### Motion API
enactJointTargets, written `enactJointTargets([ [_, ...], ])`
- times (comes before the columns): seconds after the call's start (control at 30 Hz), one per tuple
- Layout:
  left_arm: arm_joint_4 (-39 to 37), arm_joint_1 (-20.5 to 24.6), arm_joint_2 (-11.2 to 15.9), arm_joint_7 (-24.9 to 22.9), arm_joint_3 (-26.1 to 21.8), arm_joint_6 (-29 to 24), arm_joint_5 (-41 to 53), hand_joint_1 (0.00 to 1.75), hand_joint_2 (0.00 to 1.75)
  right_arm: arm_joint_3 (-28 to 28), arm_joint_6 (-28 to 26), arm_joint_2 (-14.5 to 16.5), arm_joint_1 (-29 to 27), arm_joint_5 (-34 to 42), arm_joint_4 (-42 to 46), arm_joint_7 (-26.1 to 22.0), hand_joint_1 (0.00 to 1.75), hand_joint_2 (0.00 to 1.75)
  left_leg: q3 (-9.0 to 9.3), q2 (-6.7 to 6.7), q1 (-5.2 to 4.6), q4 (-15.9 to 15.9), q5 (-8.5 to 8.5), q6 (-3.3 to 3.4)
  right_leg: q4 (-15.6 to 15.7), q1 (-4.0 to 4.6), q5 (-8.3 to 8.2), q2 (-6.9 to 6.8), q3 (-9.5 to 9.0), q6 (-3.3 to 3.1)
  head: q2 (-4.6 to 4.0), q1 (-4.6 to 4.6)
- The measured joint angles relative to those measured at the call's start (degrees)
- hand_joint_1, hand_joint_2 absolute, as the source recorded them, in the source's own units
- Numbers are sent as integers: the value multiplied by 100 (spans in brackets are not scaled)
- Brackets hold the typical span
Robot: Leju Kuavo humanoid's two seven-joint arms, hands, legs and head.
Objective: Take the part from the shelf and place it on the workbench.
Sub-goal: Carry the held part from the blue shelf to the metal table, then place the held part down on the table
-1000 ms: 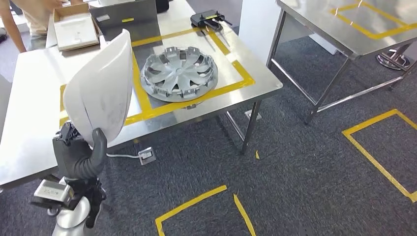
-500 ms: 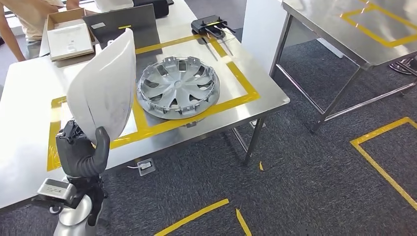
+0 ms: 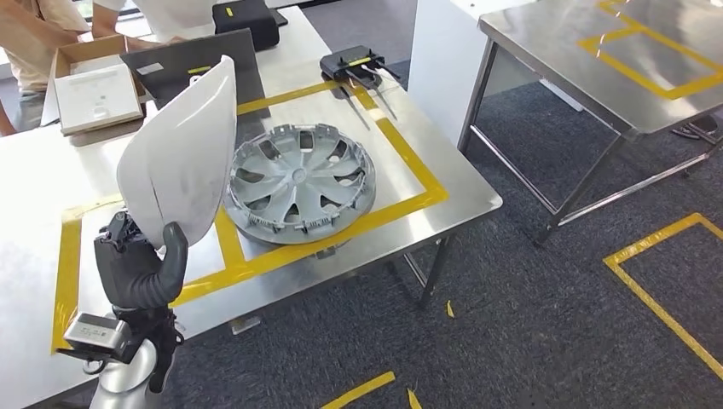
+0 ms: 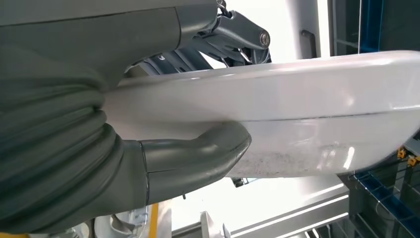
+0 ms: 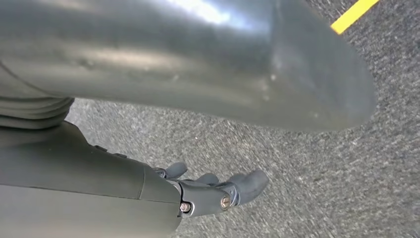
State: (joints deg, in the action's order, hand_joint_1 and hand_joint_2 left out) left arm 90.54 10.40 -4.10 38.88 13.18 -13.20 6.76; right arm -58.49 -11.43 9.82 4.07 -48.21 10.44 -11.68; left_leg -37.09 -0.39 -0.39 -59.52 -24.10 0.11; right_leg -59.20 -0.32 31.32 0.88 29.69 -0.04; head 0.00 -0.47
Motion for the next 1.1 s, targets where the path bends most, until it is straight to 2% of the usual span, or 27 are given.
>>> enactJointTargets([
  [0.03,7,4,-2,9,-1,-7,16,175,175,0,1,0,2,0,1,-6,0,0,21,-1,8,14,12,25,-44,-2,41,-8,4,32,0,3],
  [0.07,12,11,-4,24,-1,-23,46,175,175,0,3,1,5,0,2,-15,0,0,45,-3,10,22,1,39,-66,0,-17,-16,9,43,0,9],
  [0.1,17,16,-7,45,-1,-47,89,175,175,1,4,-1,9,-3,3,-21,0,0,72,-6,5,29,-15,45,-89,0,-30,-25,8,2,0,14],
  [0.17,18,26,-5,89,0,-118,204,175,175,4,-3,-4,18,-44,3,-14,0,0,94,-21,-34,13,-58,50,-26,8,-85,-40,-43,-137,0,26],
  [0.2,19,23,-4,101,0,-155,259,175,175,6,-9,-7,23,-76,3,1,0,0,98,-27,-45,14,-72,61,24,6,-12,-45,-89,-177,0,26],
  [0.23,20,17,-4,105,0,-187,307,175,175,10,-14,-9,26,-110,3,13,0,0,97,-30,-52,10,-85,73,78,0,13,-51,-123,-159,0,27],
  [0.3,23,-10,-3,106,0,-226,360,175,175,15,-15,-9,25,-147,3,31,0,0,96,-31,-57,7,-103,88,140,-8,44,-58,-160,-85,0,27],
  [0.4,45,-49,-3,107,0,-256,361,175,175,17,-15,-9,23,-167,3,45,0,0,96,-31,-63,0,-118,99,174,-15,45,-61,-169,-29,0,26],
  [0.47,71,-57,-1,107,-1,-277,342,175,175,21,-8,-5,24,-184,3,50,0,0,104,-36,-83,16,-139,137,233,-35,38,-72,-195,68,0,23],
  [0.53,111,-67,2,110,-2,-299,319,175,175,31,2,1,23,-207,4,56,0,0,184,-49,-44,136,-112,190,236,-41,56,-86,-230,146,0,25],
  [0.57,131,-68,3,112,-3,-313,309,175,175,38,7,3,22,-218,4,60,0,0,239,-53,-19,206,-83,208,122,-35,122,-87,-192,154,0,29],
  [0.6,147,-69,3,113,-3,-326,298,175,175,47,10,4,21,-227,4,62,0,0,287,-62,7,263,-57,225,-120,-33,245,-85,-82,160,0,39],
  [0.67,159,-76,5,110,-5,-341,285,175,175,62,15,7,17,-242,4,68,0,0,317,-91,9,287,-49,237,-886,-51,587,-79,339,172,0,54],
  [0.7,161,-89,6,108,-5,-344,281,175,175,67,15,7,12,-248,4,73,0,0,315,-122,15,280,-54,228,-1224,-67,689,-79,548,184,0,60],
  [0.73,161,-104,7,108,-6,-345,281,175,175,70,16,7,5,-251,4,77,0,0,313,-161,23,265,-62,211,-1389,-85,680,-78,675,198,0,61],
  [0.77,161,-114,8,108,-7,-349,281,175,175,76,19,6,-1,-257,4,81,0,0,312,-211,37,240,-74,183,-1331,-105,549,-75,689,213,0,61],
  [0.83,163,-123,9,108,-8,-369,283,175,175,96,37,6,-6,-277,4,81,0,0,298,-317,77,148,-118,100,-652,-163,106,12,422,259,0,62],
  [0.87,167,-123,11,108,-11,-385,289,175,175,110,53,11,-6,-294,4,81,0,0,278,-371,87,90,-146,46,-314,-172,-47,90,278,270,0,68],
  [0.9,173,-125,11,108,-16,-406,299,175,175,126,68,16,-5,-315,3,84,0,0,256,-418,89,47,-165,-6,-84,-180,-128,141,182,259,0,70],
  [0.93,180,-127,13,108,-25,-432,319,175,175,139,80,22,-5,-336,2,90,0,0,235,-457,88,27,-172,-55,6,-173,-135,172,149,229,0,72],
  [0.97,187,-132,14,109,-41,-467,350,175,175,151,89,27,-6,-354,1,97,0,0,223,-499,88,37,-161,-102,-5,-147,-129,141,158,176,0,76],
  [1.03,196,-158,22,108,-95,-553,423,175,175,164,96,37,-3,-384,1,106,0,0,199,-539,103,64,-135,-176,6,-153,-158,42,144,71,0,75],
  [1.1,205,-187,41,108,-167,-648,481,175,175,176,103,50,-2,-403,1,111,0,0,58,-358,96,-195,-289,-230,34,-163,-183,-63,125,-19,0,40],
])
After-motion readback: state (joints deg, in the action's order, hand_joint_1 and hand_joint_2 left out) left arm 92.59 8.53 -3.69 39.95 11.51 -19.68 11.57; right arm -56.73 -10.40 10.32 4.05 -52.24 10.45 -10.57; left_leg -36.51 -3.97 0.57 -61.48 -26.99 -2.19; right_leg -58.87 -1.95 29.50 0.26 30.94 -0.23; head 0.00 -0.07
